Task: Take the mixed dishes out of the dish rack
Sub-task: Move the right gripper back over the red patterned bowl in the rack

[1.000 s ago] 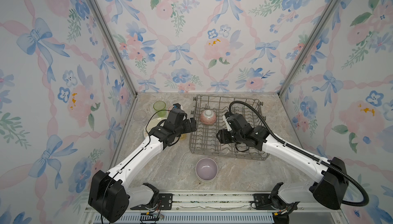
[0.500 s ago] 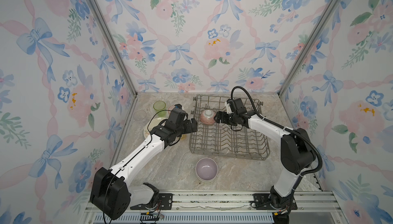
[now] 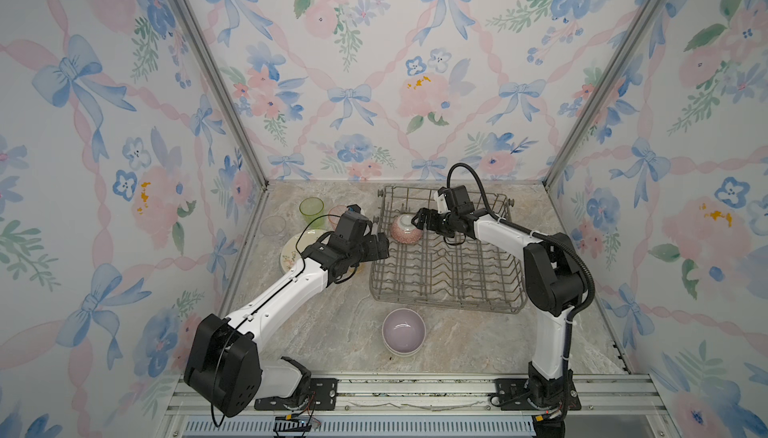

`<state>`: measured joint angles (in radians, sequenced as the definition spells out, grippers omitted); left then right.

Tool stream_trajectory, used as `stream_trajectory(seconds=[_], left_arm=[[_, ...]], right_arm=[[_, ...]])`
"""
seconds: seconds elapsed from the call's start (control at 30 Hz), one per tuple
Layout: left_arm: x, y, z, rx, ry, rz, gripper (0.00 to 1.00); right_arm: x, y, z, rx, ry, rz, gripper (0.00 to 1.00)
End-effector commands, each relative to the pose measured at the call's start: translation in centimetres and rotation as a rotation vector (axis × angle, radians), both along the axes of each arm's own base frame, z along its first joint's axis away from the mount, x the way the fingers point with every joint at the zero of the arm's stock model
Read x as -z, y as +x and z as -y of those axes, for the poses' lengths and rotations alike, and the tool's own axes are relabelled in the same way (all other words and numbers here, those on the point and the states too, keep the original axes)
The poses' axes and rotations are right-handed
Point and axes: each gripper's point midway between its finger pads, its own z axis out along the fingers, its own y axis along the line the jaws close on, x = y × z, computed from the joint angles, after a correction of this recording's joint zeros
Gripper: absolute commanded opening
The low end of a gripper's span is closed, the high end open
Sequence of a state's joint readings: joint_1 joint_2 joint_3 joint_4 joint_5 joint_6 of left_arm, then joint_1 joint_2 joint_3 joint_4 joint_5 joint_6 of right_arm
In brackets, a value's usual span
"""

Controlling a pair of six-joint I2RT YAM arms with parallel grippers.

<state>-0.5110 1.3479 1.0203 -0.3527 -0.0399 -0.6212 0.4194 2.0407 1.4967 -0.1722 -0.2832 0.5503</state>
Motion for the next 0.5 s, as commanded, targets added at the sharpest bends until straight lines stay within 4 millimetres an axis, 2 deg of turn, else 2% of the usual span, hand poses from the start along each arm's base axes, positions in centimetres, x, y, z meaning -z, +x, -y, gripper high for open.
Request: stream_trajectory(seconds=[0.0, 0.27, 0.47], left_arm=[[-0.6, 0.8, 0.7, 0.023, 0.004, 0.027, 0.98], [-0.6, 1.2, 0.8, 0.021, 0.013, 0.031, 0.98], [-0.6, 1.4, 0.7, 0.018, 0.02, 0.033, 0.98]], right_arm=[[0.4, 1.3, -1.0, -0.002, 0.073, -0.007, 0.97], [2.9, 1.9, -1.6, -0.005, 0.036, -0.061, 0.97], [4.0, 1.7, -2.8, -0.017, 0.047, -0.081, 0.97]])
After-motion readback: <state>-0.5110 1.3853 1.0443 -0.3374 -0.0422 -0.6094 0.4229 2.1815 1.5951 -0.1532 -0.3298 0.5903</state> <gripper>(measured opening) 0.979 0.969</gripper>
